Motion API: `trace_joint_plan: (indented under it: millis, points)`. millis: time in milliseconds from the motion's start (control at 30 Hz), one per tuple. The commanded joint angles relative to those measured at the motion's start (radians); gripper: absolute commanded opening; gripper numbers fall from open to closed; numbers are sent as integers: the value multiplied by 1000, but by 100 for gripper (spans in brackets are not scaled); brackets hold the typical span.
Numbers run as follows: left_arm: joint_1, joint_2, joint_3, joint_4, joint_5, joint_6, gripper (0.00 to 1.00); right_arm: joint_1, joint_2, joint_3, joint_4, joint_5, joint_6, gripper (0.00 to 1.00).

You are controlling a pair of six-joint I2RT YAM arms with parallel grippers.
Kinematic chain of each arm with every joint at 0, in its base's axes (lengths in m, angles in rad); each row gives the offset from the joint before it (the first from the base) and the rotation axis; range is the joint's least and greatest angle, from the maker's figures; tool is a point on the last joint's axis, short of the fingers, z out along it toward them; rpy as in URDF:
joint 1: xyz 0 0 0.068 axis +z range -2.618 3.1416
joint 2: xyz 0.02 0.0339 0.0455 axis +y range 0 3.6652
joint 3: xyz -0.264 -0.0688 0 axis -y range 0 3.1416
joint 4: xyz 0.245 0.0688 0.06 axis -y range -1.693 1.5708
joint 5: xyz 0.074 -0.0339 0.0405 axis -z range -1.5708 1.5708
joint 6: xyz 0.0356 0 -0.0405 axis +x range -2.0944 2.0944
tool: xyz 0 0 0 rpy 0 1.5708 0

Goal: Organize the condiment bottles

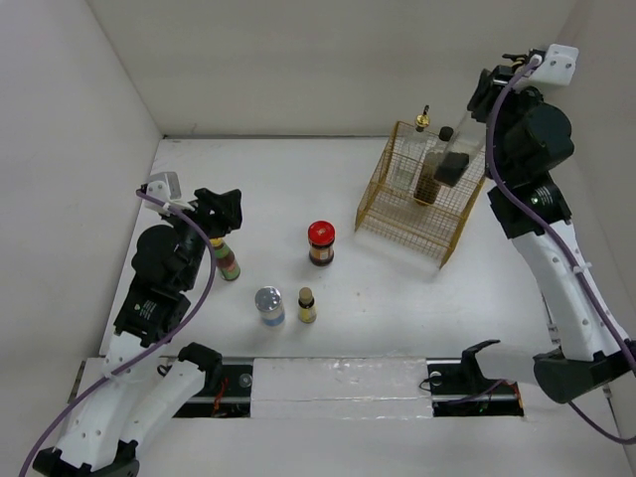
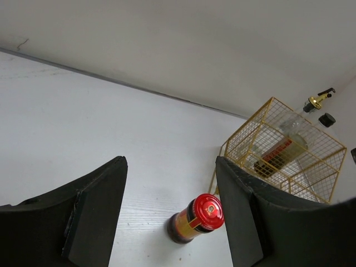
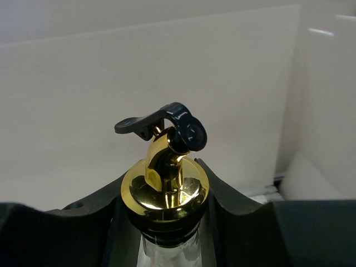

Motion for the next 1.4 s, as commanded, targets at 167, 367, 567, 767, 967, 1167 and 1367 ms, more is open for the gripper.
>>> trace_joint_plan:
  millis: [167,367,567,767,967,1167,1367]
  points:
    - [3,2,-5,42,14,5,60,-153,71,20,104,23,3,12]
    - [3,11,-5,42,14,5,60,-207,155,51,149,14,3,12]
    - [3,11,-5,42,4,5,60,-256,210,75,199,17,-8,11]
    - [3,20,-5,42,4,5,60,-276,253,105,219,5,-8,11]
    - [3,20,-5,42,4,5,60,-287,264,86,276,5,-8,11]
    - [3,20,-5,42,-5,5,60,-316,246,-29,348,-41,4,11]
    - [3,40,-5,42,6,5,60,-325,226,-99,337,-72,26,11]
